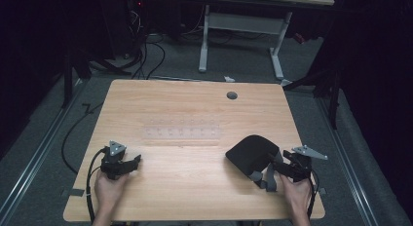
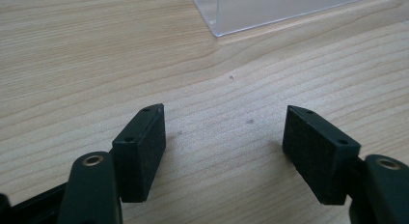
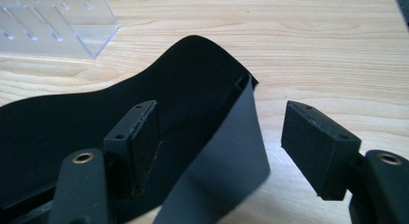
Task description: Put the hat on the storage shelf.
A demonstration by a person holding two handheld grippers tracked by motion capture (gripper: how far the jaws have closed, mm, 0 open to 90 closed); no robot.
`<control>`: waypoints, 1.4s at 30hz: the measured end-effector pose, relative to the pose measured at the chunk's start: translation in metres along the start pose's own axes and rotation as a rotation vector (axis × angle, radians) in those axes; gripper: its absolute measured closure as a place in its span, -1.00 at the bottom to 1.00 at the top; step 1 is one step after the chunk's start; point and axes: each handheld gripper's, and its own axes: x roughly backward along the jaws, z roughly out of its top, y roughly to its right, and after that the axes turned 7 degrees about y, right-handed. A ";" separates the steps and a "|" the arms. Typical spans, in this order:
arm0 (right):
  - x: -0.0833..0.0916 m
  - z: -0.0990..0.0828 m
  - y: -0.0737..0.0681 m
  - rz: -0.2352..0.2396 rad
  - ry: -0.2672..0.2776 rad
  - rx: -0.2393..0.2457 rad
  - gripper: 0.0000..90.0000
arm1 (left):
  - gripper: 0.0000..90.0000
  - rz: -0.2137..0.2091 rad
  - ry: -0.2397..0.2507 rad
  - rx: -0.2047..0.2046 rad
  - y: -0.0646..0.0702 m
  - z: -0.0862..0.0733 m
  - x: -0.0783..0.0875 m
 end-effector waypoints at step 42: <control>-0.025 -0.013 0.006 0.275 -0.007 -0.079 0.82 | -0.28 0.001 0.002 0.001 0.000 0.000 -0.001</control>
